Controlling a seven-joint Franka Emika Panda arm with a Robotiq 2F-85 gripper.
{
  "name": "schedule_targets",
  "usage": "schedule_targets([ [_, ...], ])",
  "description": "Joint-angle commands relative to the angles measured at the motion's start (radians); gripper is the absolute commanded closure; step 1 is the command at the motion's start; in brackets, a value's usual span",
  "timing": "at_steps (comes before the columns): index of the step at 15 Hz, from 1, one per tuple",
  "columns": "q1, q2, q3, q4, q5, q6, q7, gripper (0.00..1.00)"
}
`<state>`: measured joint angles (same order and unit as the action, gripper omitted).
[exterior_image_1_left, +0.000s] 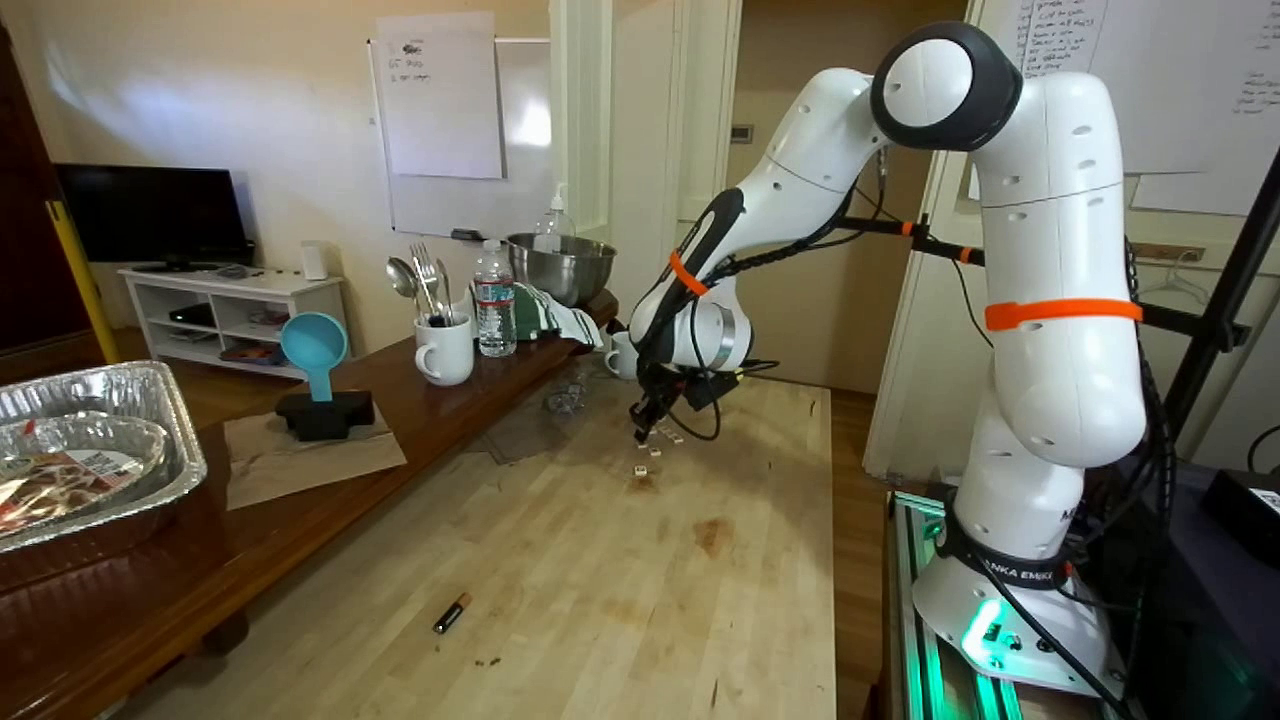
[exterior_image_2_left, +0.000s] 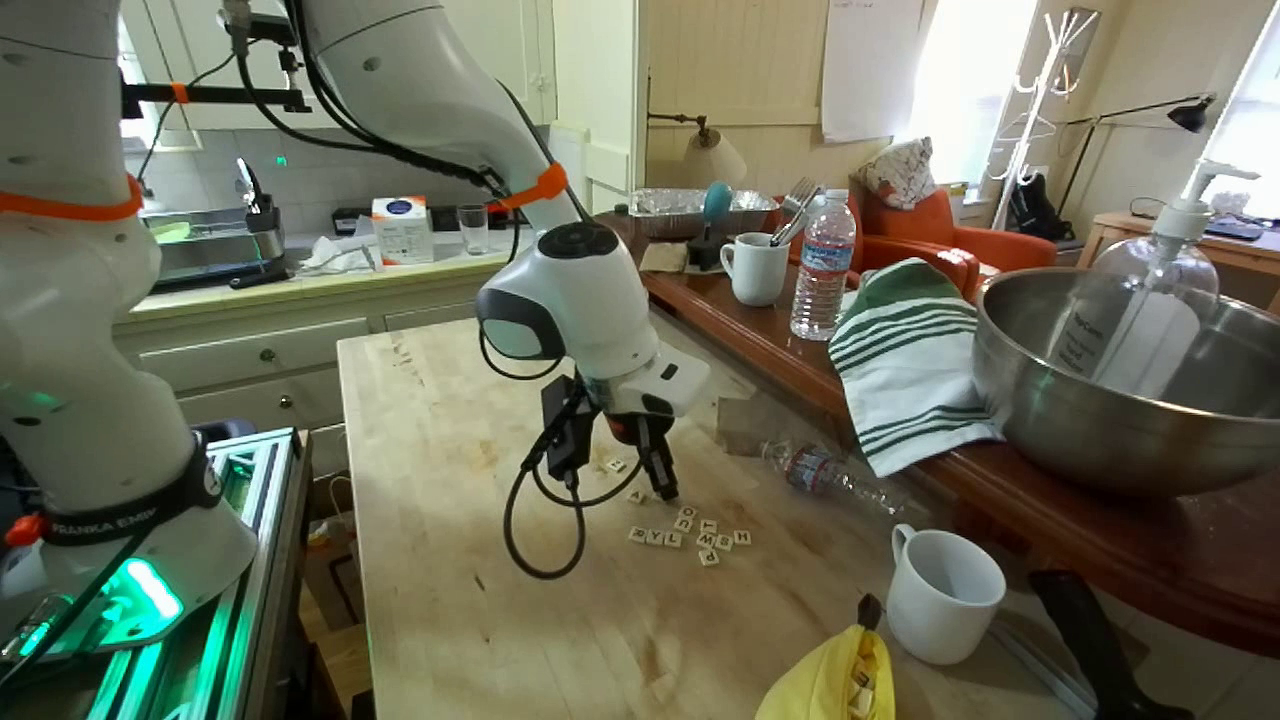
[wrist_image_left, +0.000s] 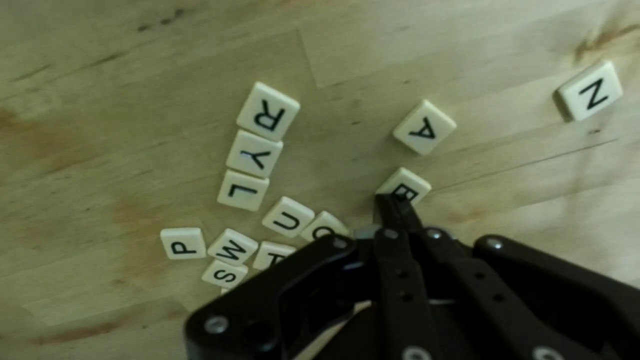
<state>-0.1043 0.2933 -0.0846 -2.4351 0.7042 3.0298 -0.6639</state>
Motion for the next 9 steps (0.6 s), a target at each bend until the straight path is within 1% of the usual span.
schedule_targets([
  [1,0.05,0.031,-0.016,-0.015,0.004,0.027,0.102,1.0],
  [6,0.123,0.015,-0.08,-0.043,-0.029,0.0,0.248,1.0],
  [9,0.159,-0.001,-0.099,-0.061,-0.026,-0.008,0.301,1.0],
])
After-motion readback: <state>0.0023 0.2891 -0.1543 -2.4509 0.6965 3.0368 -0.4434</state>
